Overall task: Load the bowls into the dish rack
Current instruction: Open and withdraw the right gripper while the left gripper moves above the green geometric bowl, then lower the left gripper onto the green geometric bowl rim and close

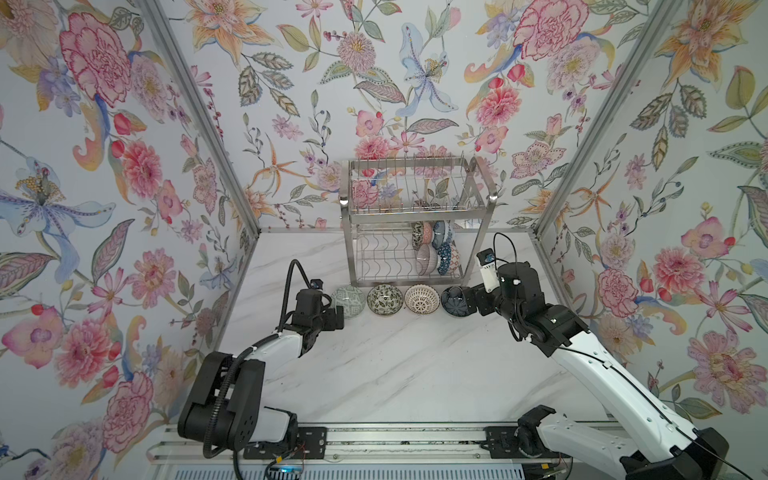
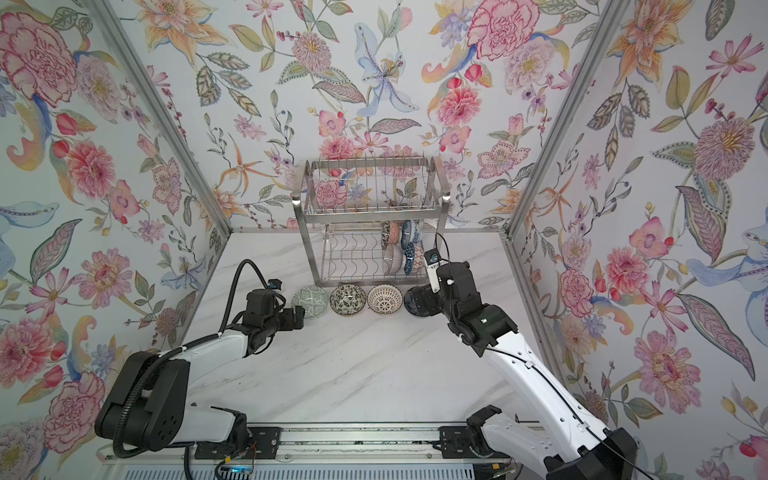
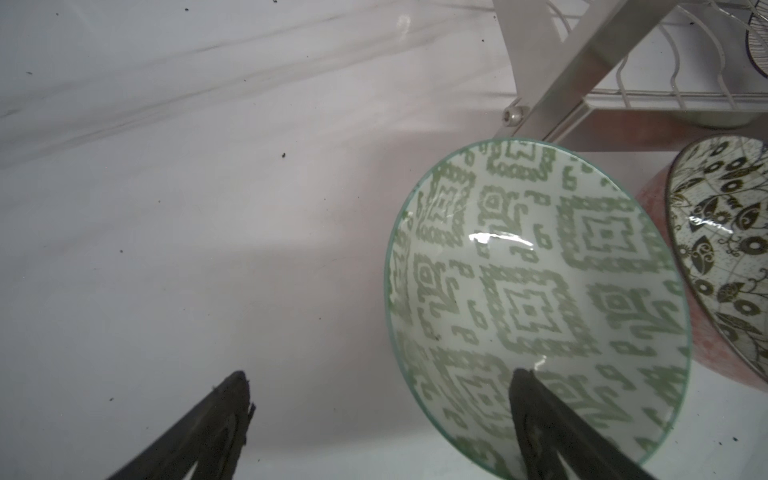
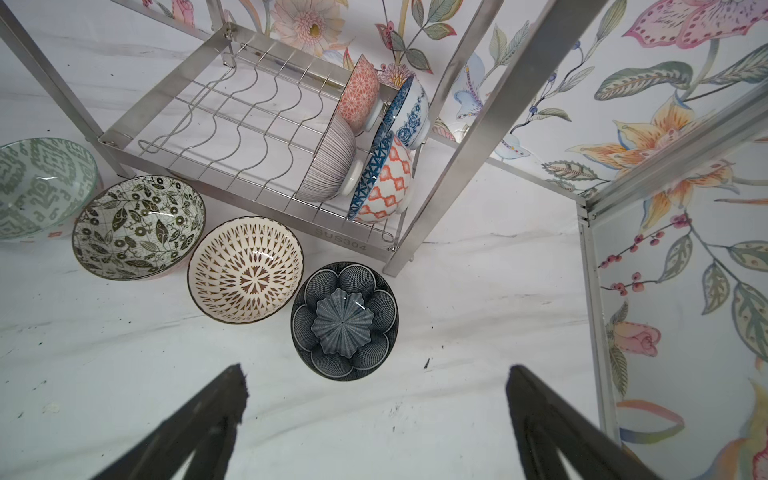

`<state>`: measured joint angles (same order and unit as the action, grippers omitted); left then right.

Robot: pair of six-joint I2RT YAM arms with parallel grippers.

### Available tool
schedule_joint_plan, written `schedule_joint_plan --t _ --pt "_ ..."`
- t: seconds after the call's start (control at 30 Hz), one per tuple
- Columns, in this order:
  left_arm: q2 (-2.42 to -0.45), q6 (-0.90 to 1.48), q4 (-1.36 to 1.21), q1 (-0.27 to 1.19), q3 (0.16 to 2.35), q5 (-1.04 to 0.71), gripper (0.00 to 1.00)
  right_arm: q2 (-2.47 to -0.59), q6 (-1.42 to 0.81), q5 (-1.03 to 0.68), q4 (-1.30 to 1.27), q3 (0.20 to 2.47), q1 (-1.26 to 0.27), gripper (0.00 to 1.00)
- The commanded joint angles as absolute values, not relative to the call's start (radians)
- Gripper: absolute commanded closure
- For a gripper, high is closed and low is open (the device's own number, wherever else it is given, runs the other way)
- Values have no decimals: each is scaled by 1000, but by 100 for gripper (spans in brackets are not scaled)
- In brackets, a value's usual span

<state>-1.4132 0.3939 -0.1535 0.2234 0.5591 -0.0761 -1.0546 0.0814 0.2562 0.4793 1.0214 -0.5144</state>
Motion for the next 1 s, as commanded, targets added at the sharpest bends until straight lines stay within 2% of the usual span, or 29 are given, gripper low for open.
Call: schedule_joint_plan --t 0.0,0.33,0.77,0.97 --pt "-1449 394 -166 209 589 -106 6 -1054 84 242 484 1046 -506 1" --pt "-1522 391 -170 200 668 -144 19 -1033 86 232 473 1029 -504 1" --pt "-1620 393 -171 199 719 -172 49 -1007 86 222 459 1013 -504 1" --pt "-1624 381 -139 199 735 -152 69 -1002 86 222 457 1009 -503 1"
